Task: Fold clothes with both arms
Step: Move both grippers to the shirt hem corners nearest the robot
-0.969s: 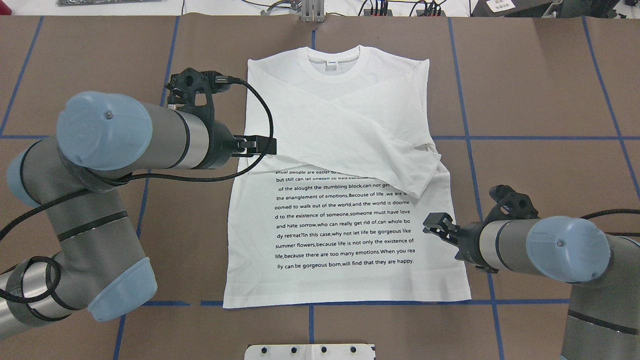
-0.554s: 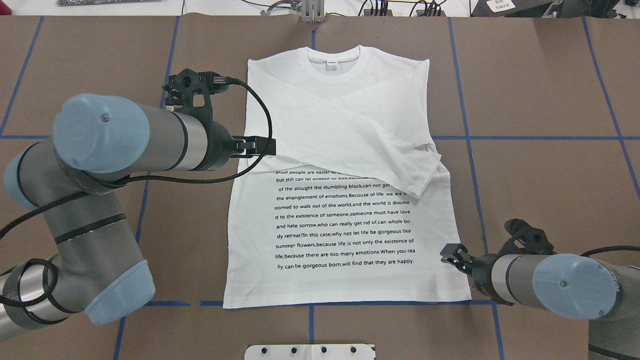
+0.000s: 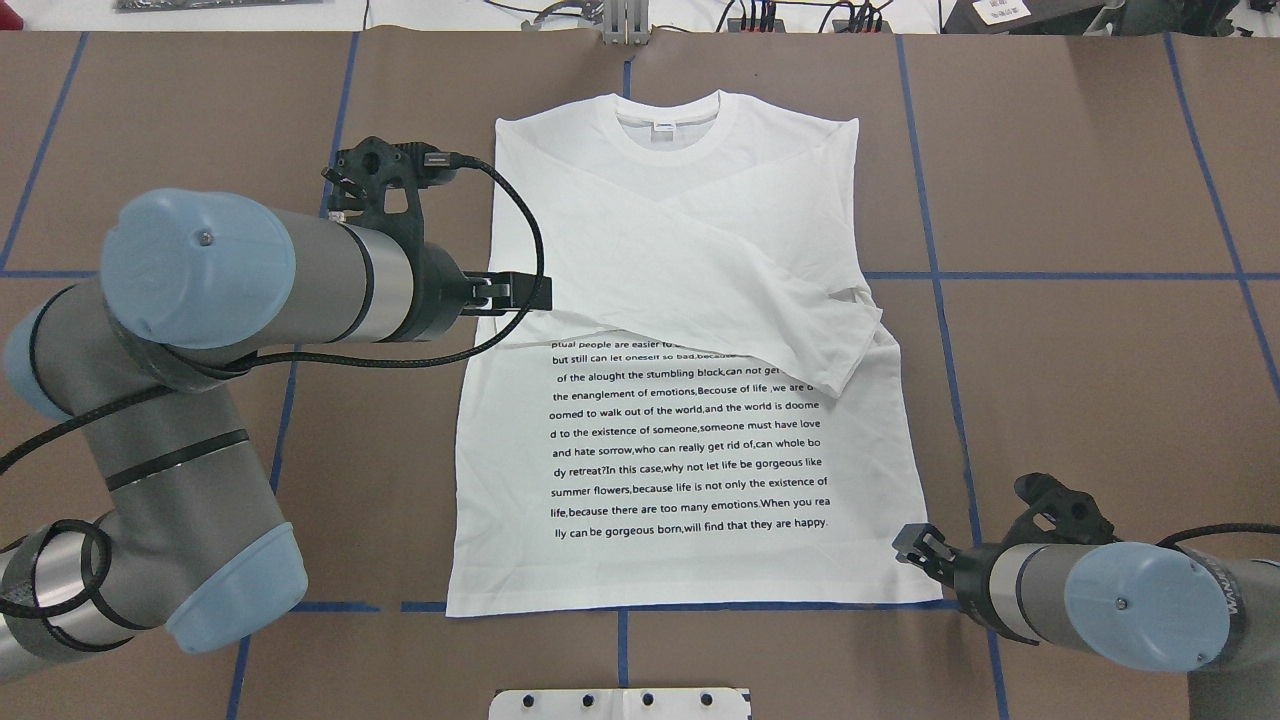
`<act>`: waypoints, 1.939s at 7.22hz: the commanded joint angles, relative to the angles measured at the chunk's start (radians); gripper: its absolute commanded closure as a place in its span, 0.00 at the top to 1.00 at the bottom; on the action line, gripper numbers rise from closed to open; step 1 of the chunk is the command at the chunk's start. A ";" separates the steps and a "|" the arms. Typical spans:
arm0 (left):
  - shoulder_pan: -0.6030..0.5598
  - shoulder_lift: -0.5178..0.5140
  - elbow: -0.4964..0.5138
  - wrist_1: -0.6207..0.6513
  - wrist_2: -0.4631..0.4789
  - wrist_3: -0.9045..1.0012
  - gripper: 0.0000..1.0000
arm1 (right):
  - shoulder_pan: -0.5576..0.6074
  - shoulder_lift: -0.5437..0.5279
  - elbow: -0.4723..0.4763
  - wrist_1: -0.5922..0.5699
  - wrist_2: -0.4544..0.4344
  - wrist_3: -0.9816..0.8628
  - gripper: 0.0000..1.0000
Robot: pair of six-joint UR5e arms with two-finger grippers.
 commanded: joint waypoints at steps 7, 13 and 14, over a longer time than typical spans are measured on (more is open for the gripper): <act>-0.002 0.022 -0.024 0.000 0.000 -0.026 0.99 | -0.024 0.007 -0.019 0.000 0.003 0.000 0.31; 0.106 0.107 -0.033 0.023 0.000 -0.266 0.99 | -0.018 -0.003 0.022 0.000 0.024 -0.001 0.00; 0.183 0.137 -0.038 0.032 0.005 -0.382 0.99 | -0.016 -0.004 0.031 0.000 0.029 -0.001 0.00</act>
